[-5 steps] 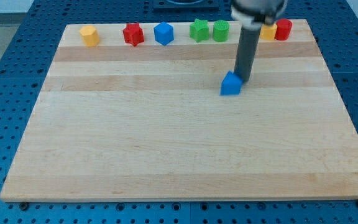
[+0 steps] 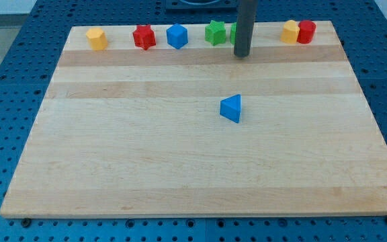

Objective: Push the green circle towards the blue triangle

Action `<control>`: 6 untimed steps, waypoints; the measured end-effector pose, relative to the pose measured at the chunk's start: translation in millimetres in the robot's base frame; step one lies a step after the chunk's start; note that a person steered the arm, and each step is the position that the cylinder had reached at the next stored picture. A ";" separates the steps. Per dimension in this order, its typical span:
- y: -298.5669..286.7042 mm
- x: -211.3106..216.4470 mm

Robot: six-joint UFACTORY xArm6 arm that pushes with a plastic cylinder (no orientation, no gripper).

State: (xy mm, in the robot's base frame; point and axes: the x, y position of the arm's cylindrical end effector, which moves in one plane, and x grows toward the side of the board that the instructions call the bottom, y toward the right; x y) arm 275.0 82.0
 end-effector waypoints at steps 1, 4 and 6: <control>0.1 -3.7; 55.9 -51.1; 3.2 -81.5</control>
